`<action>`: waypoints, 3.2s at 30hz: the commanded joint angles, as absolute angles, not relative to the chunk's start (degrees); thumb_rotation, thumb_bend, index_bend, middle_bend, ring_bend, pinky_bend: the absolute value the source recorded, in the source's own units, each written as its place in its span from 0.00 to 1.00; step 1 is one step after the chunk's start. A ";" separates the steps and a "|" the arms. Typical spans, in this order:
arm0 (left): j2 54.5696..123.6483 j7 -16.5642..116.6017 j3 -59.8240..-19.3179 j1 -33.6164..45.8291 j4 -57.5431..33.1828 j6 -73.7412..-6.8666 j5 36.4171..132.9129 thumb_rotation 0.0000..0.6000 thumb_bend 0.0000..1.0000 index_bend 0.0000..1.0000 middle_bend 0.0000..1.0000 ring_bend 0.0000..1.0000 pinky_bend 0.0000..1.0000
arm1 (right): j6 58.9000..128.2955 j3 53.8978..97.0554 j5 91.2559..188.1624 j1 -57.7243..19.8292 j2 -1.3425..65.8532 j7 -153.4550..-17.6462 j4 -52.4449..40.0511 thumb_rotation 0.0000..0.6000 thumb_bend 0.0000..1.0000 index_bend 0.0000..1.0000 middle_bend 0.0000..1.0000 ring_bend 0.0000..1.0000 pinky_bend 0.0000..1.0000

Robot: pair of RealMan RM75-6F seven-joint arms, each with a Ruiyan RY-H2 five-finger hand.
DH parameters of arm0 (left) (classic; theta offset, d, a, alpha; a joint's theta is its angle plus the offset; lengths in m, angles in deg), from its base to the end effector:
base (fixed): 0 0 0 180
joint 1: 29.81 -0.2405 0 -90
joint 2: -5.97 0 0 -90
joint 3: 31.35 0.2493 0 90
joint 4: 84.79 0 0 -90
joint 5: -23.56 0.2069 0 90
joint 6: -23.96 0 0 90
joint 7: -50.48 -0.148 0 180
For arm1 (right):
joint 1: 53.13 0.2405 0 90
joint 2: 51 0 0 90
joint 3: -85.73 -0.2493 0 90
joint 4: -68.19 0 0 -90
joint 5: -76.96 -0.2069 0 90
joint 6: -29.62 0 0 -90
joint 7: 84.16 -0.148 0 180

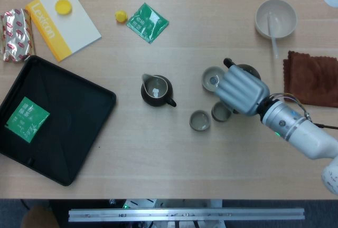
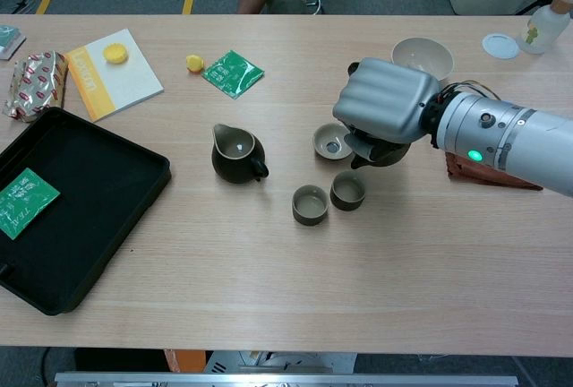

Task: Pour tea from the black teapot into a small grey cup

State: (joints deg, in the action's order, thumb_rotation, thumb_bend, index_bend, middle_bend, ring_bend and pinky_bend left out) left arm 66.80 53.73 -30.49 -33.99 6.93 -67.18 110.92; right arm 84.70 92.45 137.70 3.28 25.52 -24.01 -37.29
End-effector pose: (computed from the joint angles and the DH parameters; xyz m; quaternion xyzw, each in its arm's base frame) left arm -0.3285 0.1211 0.1822 -0.5639 -0.4112 -0.3546 0.6222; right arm -0.1040 -0.2838 -0.0050 0.9114 -0.0287 0.1799 0.3689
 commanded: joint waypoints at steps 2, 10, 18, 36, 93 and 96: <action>66.91 53.97 -30.53 -34.06 6.73 -67.25 110.87 1.00 0.27 0.19 0.22 0.19 0.19 | 84.83 92.68 137.72 3.49 26.26 -22.04 -36.90 0.60 0.61 0.90 0.83 0.81 0.29; 67.14 54.49 -30.59 -34.28 6.11 -67.28 110.56 1.00 0.27 0.19 0.22 0.19 0.18 | 85.46 92.66 137.58 3.81 27.16 -18.62 -36.91 0.60 0.60 0.90 0.83 0.81 0.29; 67.50 55.23 -30.62 -34.54 5.42 -67.54 110.54 1.00 0.27 0.19 0.22 0.19 0.18 | 85.73 92.66 137.08 4.30 27.72 -15.66 -37.19 0.60 0.60 0.90 0.83 0.81 0.29; 67.78 55.77 -30.71 -34.91 4.83 -67.74 110.41 1.00 0.27 0.19 0.22 0.19 0.18 | 86.03 93.59 135.94 5.56 28.29 -10.16 -37.65 0.60 0.60 0.90 0.83 0.81 0.29; 67.58 53.04 -30.77 -33.03 6.61 -65.11 111.06 1.00 0.27 0.19 0.22 0.19 0.18 | 86.23 87.65 137.71 -8.77 22.43 -51.04 -32.79 0.60 0.56 0.86 0.77 0.73 0.29; 67.67 52.77 -30.68 -32.88 6.75 -64.77 111.01 1.00 0.27 0.19 0.22 0.19 0.18 | 84.87 87.38 137.30 -9.29 22.57 -53.51 -30.84 0.60 0.56 0.85 0.77 0.72 0.29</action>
State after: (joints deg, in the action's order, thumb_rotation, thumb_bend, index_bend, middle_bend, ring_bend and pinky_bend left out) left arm 67.65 52.80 -30.70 -32.90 6.73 -64.80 111.02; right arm 85.82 87.70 137.76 -8.79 22.61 -52.40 -31.98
